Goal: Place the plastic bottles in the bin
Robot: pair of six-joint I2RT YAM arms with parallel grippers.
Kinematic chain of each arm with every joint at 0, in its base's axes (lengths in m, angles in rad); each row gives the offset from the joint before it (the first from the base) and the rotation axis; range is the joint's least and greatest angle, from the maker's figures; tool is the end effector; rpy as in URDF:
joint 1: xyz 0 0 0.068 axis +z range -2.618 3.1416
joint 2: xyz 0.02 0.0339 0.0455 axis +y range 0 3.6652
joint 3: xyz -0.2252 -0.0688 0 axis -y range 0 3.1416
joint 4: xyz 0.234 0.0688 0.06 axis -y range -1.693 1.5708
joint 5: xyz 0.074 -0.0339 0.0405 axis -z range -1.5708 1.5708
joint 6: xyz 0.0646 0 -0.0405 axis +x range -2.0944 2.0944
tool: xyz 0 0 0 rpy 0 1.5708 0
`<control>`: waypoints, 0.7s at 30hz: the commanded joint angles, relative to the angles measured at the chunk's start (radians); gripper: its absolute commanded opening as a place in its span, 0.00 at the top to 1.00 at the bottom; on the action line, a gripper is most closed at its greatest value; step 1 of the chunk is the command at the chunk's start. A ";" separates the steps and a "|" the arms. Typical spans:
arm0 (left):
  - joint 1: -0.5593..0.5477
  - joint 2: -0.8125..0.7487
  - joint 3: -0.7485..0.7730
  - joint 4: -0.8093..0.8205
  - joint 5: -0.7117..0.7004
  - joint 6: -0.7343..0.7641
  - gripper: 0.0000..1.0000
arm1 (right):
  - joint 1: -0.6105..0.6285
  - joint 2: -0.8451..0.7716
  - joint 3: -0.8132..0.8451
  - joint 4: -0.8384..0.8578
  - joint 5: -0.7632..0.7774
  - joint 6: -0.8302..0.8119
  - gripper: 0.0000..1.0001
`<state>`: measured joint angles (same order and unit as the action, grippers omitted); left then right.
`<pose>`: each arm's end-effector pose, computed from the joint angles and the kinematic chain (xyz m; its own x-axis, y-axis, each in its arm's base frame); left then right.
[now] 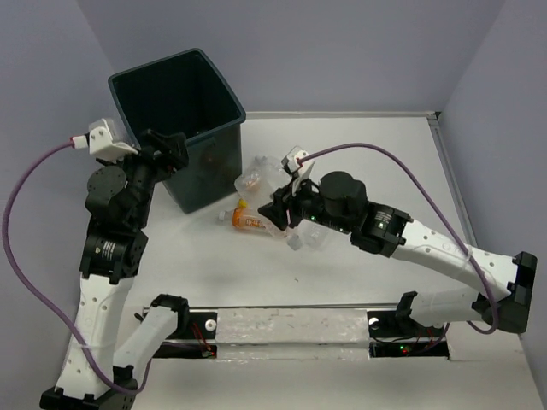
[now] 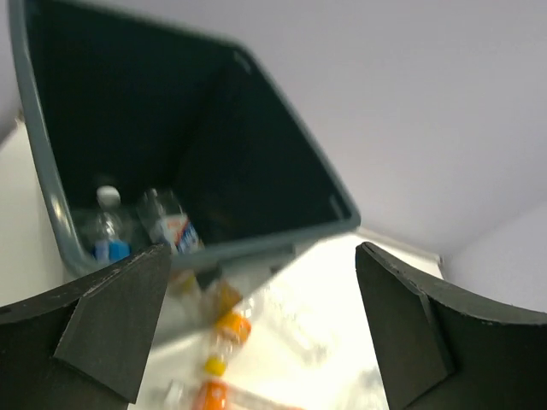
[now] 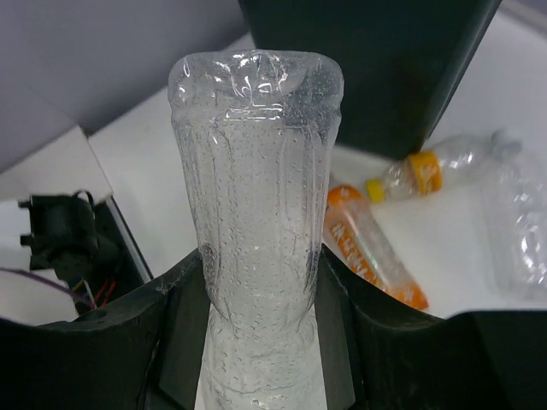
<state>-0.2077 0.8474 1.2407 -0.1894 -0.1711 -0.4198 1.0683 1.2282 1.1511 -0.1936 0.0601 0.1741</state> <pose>0.1969 -0.0302 0.4553 0.1646 -0.4451 -0.8802 0.1173 0.8949 -0.4306 0.1555 0.2748 0.3304 -0.2735 -0.1387 -0.9518 -0.8118 0.5640 0.1511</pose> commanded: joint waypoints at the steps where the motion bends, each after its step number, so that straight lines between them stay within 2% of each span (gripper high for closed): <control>1: -0.002 -0.125 -0.148 -0.122 0.163 -0.080 0.01 | 0.009 0.016 0.206 0.130 0.072 -0.136 0.76; 5: -0.002 -0.214 -0.321 -0.182 0.277 -0.158 0.01 | 0.009 0.108 0.428 0.222 0.060 -0.254 0.76; 8: -0.002 -0.277 -0.465 -0.170 0.330 -0.212 0.01 | 0.009 0.230 0.614 0.287 0.046 -0.316 0.76; 9: -0.002 -0.303 -0.499 -0.163 0.344 -0.247 0.01 | 0.009 0.290 0.651 0.363 0.035 -0.334 0.77; 10: -0.002 -0.312 -0.532 -0.157 0.355 -0.261 0.01 | 0.009 0.290 0.688 0.364 0.020 -0.350 0.77; 13: -0.002 -0.363 -0.648 -0.107 0.410 -0.345 0.01 | 0.009 0.430 0.873 0.489 -0.011 -0.424 0.77; 16: -0.007 -0.416 -0.809 -0.019 0.485 -0.460 0.01 | -0.010 0.614 1.114 0.511 -0.022 -0.478 0.76; 18: -0.013 -0.427 -0.860 0.037 0.489 -0.499 0.01 | -0.019 0.733 1.186 0.568 -0.052 -0.493 0.76; 19: -0.025 -0.427 -0.894 0.051 0.487 -0.520 0.01 | -0.033 0.764 1.203 0.677 -0.093 -0.502 0.76; 21: -0.039 -0.418 -0.920 0.086 0.489 -0.530 0.01 | -0.062 0.879 1.257 0.749 -0.132 -0.528 0.77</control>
<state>-0.2234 0.4305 0.3599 -0.2562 0.2497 -0.8536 1.0485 1.9598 2.3119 0.3302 0.0196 -0.2699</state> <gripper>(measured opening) 0.989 0.515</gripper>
